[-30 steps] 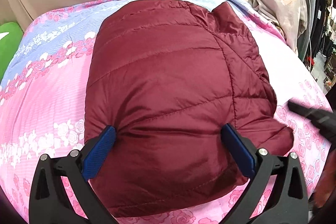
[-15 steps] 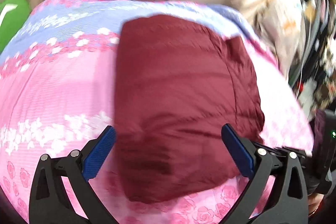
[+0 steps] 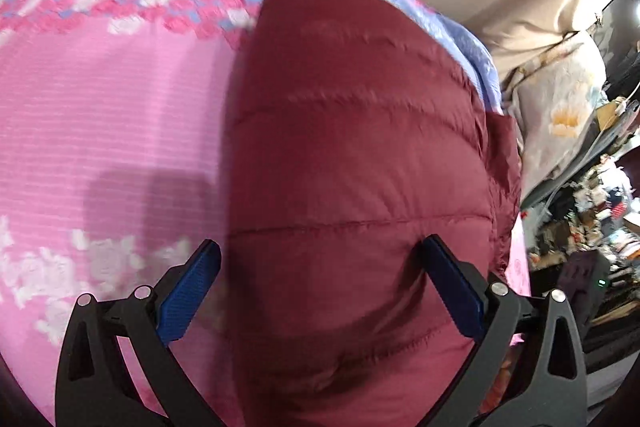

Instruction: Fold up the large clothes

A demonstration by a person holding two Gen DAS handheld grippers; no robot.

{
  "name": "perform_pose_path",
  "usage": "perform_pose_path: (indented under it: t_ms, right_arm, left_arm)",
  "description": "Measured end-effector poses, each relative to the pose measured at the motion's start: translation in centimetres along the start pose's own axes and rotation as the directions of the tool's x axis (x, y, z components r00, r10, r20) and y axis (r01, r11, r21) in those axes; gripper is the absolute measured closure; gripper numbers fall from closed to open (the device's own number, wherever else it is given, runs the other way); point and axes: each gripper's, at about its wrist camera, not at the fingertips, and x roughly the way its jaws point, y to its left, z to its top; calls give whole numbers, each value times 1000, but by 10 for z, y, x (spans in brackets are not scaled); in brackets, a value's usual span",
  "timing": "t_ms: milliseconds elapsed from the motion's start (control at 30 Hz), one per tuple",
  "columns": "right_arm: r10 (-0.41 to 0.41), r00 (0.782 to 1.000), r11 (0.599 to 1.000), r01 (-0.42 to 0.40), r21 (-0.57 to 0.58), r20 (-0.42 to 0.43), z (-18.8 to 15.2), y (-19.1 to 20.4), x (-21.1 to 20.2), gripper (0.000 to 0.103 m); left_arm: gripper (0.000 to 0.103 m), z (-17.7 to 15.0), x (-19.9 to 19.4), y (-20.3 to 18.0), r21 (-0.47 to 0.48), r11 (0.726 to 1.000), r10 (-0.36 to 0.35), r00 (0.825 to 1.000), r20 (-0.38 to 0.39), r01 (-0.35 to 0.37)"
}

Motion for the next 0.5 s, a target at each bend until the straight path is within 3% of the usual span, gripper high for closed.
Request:
perform_pose_path:
  t_ms: [233, 500]
  right_arm:
    - [115, 992, 990, -112, 81, -40, 5, -19, 22, 13]
    - [151, 988, 988, -151, 23, -23, 8, -10, 30, 14]
  left_arm:
    - [5, 8, 24, 9, -39, 997, -73, 996, -54, 71]
    - [5, 11, 33, 3, 24, 996, -85, 995, -45, 86]
